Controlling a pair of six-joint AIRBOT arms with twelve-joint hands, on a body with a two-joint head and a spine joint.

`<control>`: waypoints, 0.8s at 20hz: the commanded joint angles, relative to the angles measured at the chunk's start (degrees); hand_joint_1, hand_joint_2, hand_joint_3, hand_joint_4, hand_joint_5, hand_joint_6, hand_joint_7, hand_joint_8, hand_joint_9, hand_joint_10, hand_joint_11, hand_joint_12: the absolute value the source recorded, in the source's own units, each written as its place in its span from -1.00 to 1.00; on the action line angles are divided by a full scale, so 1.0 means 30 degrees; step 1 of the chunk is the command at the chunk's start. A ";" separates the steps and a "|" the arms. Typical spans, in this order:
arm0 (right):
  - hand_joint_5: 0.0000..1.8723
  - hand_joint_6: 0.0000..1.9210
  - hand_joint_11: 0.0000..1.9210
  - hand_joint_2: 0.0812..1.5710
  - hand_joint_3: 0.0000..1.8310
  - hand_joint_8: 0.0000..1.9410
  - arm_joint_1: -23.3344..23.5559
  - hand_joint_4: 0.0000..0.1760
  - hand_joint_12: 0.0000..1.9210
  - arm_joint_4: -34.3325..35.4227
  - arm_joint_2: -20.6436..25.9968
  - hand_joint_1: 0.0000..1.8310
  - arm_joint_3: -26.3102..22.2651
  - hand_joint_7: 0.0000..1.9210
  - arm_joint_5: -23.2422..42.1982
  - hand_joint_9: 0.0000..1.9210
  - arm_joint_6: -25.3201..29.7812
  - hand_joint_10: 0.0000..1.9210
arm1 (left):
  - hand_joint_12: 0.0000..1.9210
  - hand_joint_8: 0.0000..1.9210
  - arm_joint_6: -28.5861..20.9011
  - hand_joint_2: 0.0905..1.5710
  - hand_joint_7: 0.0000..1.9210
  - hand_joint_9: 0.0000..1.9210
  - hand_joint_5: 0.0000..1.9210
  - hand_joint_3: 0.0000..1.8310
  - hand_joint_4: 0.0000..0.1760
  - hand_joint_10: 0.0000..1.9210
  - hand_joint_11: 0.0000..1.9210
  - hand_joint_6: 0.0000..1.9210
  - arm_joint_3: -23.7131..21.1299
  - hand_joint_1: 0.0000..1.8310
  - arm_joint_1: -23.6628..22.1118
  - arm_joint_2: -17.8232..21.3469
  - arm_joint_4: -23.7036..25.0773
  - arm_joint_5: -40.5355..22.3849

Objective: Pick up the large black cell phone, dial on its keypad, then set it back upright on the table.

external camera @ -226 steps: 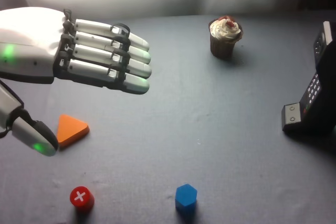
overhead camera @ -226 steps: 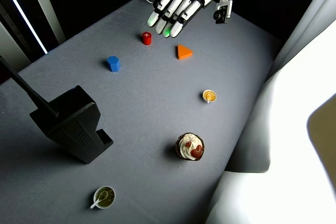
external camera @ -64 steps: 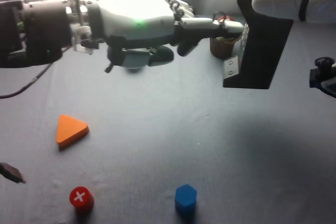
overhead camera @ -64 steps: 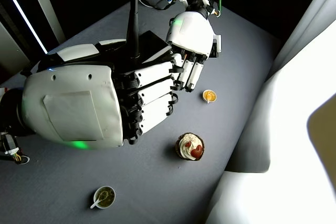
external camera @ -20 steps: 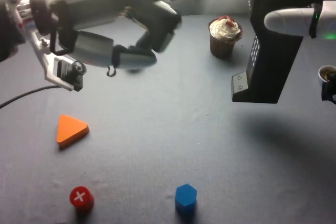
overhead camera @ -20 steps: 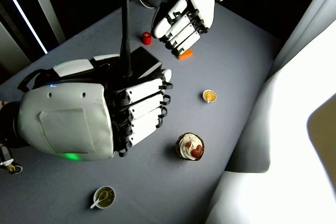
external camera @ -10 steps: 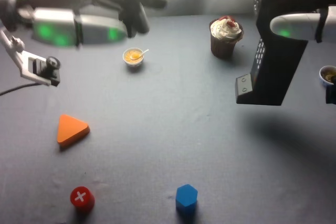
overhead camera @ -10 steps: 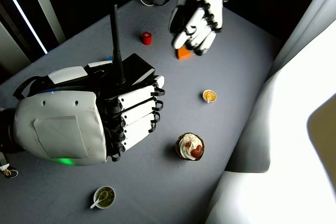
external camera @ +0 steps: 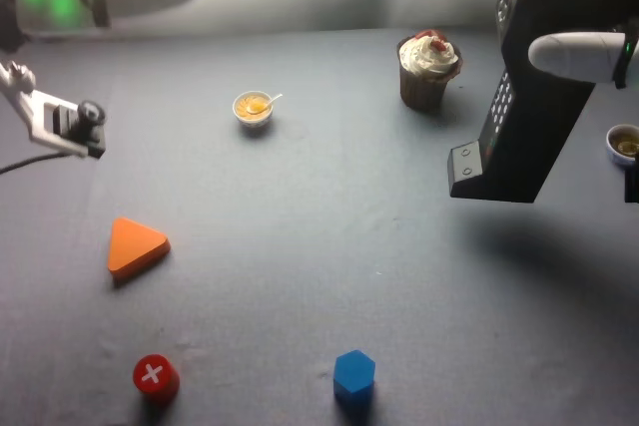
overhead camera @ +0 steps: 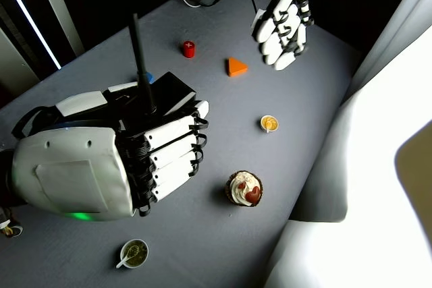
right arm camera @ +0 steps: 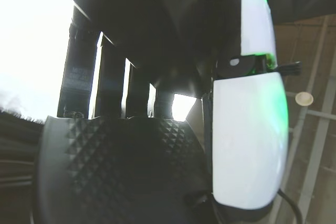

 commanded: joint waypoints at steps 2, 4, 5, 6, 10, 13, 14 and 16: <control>0.14 -0.28 -0.03 0.33 -1.00 -0.22 0.0004 -1.00 0.23 0.0561 0.0071 0.52 0.0279 0.13 0.3422 0.03 0.0532 0.24 | -0.54 -1.00 -0.0058 0.43 -0.71 -0.78 -0.69 -1.00 -0.93 -1.00 -1.00 -1.00 0.0114 -1.00 -0.0706 0.0127 -0.0464 -0.1290; 0.10 -0.19 -0.03 0.34 -1.00 -0.20 -0.0187 -1.00 0.24 0.0561 -0.0076 0.52 0.0491 0.11 0.3764 0.04 0.0619 0.24 | -0.46 -1.00 -0.0039 0.43 -0.71 -0.78 -0.70 -1.00 -0.90 -1.00 -1.00 -1.00 0.0311 -1.00 -0.0850 0.0089 -0.0408 -0.0843; 0.09 -0.16 -0.04 0.34 -1.00 -0.21 -0.0342 -1.00 0.24 0.0559 -0.0139 0.52 0.0625 0.11 0.3943 0.04 0.0742 0.23 | -0.47 -1.00 -0.0058 0.43 -0.71 -0.78 -0.72 -1.00 -0.94 -1.00 -1.00 -1.00 0.0361 -1.00 -0.0768 0.0080 -0.0945 -0.0591; 0.08 -0.13 -0.07 0.35 -1.00 -0.15 -0.0436 -1.00 0.27 0.0558 -0.0199 0.51 0.0741 0.08 0.4084 0.01 0.0833 0.27 | -0.53 -1.00 -0.0121 0.43 -0.72 -0.80 -0.73 -1.00 -0.96 -0.99 -1.00 -1.00 0.0355 -1.00 -0.0743 0.0080 -0.1291 -0.0234; 0.07 -0.12 -0.13 0.36 -1.00 -0.07 -0.0829 -1.00 0.57 0.0235 -0.0493 0.60 0.1440 -0.01 0.4803 -0.01 0.1418 0.15 | -0.58 -1.00 -0.2887 0.45 -0.74 -0.81 -0.75 -1.00 -0.99 -1.00 -1.00 -1.00 0.0307 -1.00 -0.0745 0.0095 -0.1296 0.3336; 0.00 -0.01 -0.17 0.39 -1.00 -0.02 -0.1068 -1.00 0.67 0.0071 -0.0554 0.62 0.1698 -0.06 0.4896 -0.04 0.1656 0.17 | -0.63 -1.00 -0.4272 0.48 -0.75 -0.81 -0.77 -0.99 -1.00 -1.00 -1.00 -0.99 0.0244 -1.00 -0.0716 0.0072 0.0184 0.4004; 0.02 -0.04 -0.16 0.38 -1.00 -0.07 -0.1121 -1.00 0.65 0.0053 -0.0569 0.62 0.1740 -0.03 0.4898 -0.02 0.1742 0.14 | -0.63 -0.99 -0.4285 0.48 -0.74 -0.81 -0.78 -0.99 -1.00 -0.99 -1.00 -1.00 0.0248 -1.00 -0.0724 0.0072 0.0176 0.3987; 0.02 -0.05 -0.15 0.37 -1.00 -0.12 -0.1188 -1.00 0.64 -0.0082 -0.0586 0.63 0.1832 0.00 0.4898 0.02 0.1960 0.08 | -0.59 -0.99 -0.4524 0.48 -0.73 -0.80 -0.77 -1.00 -1.00 -0.99 -1.00 -1.00 0.0353 -1.00 -0.0743 0.0055 0.0123 0.4147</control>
